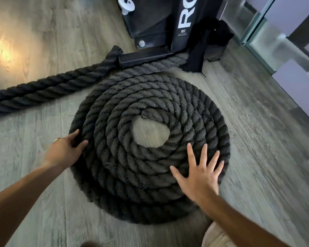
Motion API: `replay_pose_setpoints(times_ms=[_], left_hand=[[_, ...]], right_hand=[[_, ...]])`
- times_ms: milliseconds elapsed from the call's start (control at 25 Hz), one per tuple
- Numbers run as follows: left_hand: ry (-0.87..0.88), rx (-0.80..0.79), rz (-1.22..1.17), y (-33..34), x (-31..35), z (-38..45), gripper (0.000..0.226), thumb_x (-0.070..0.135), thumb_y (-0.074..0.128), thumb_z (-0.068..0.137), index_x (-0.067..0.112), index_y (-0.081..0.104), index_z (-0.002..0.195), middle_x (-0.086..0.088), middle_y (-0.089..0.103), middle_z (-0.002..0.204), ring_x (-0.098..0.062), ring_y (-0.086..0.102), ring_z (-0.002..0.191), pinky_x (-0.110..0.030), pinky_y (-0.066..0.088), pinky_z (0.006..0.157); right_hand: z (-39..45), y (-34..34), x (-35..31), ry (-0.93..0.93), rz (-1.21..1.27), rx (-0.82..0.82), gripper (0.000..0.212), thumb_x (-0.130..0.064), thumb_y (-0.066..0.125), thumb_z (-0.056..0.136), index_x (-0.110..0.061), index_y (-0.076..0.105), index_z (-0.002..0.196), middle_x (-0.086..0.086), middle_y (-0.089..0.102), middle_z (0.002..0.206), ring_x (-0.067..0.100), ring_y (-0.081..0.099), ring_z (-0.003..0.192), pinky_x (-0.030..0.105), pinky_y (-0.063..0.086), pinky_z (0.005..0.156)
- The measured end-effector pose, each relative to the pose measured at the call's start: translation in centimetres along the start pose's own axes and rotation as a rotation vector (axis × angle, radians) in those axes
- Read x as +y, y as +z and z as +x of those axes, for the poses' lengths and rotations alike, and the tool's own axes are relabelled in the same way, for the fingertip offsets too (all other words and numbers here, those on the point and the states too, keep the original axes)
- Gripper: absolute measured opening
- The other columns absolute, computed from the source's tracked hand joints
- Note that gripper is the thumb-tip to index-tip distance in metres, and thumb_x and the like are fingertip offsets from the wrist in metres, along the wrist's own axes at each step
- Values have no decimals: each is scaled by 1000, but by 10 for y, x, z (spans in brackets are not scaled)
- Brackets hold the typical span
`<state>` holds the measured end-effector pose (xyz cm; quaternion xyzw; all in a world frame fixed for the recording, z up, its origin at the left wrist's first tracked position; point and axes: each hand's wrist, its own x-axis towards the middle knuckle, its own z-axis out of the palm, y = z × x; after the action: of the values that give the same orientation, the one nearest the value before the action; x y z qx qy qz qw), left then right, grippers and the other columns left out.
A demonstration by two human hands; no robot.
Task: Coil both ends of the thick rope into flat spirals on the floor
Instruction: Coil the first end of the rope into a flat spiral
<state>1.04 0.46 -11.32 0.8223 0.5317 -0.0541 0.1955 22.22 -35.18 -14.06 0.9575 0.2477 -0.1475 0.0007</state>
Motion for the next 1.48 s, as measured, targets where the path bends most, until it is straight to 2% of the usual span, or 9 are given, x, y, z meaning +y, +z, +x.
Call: replay_pose_setpoints(times_ms=[240,400,520,760,960,1120,1200,1360,1480], left_hand=[[159,-46,-138,30,70,-89,59,54,65,89,27,59,141,-1,79,91,-14,68,69,-27,48,59],[458,-138,-86,43,105,-104,32,47,66,91,31,69,119,14,69,68,-9,68,66,-27,48,57],[641,-8,-76,36,112,-64,34,44,68,90,31,65,121,4,66,85,-15,62,66,-26,48,58],[49,-218,-424,23,138,49,62,40,70,92,39,42,147,-9,68,124,-31,70,98,-49,55,94],[-100,-295,-631,34,157,43,70,20,78,88,30,43,149,-8,75,99,-19,76,70,-34,62,58],[-194,-457,-864,52,192,0,45,12,83,81,18,59,118,-9,75,105,-26,76,90,-35,62,68],[-164,-614,-790,70,215,-27,31,16,84,79,11,66,103,-9,80,90,-24,77,80,-31,62,61],[-16,-815,-377,68,240,-23,44,59,68,85,20,60,104,-13,78,97,-26,78,82,-36,62,62],[-53,-669,-532,44,243,15,31,50,57,97,26,56,117,-22,67,125,-33,71,106,-44,61,83]], right_hand=[[123,-63,130,-192,-178,-87,89,-100,5,69,-62,-26,143,1,-16,169,36,-20,152,66,-6,118],[127,-90,152,119,-198,-40,89,-89,-8,76,-51,-8,156,5,-7,170,37,-9,154,71,-3,116],[59,-49,104,231,103,48,84,-81,-2,83,-45,0,159,7,-4,170,40,-7,153,70,-3,117],[1,-3,49,220,213,60,79,-82,13,88,-46,10,158,-1,-6,170,32,-17,154,63,-1,120],[31,-14,90,153,181,125,79,-86,17,86,-47,20,155,-5,9,170,28,-5,156,58,5,121],[87,-48,179,46,169,88,74,-86,15,87,-53,27,151,-11,15,168,19,0,156,56,4,123],[113,-71,222,52,122,22,67,-82,21,88,-55,31,149,-11,15,168,21,-1,156,60,-3,122],[102,-76,242,527,311,202,67,-71,47,86,-48,33,148,7,18,166,37,6,152,64,1,119],[43,-35,194,932,689,286,89,-66,57,83,-35,18,156,19,14,163,45,18,147,64,16,115]])
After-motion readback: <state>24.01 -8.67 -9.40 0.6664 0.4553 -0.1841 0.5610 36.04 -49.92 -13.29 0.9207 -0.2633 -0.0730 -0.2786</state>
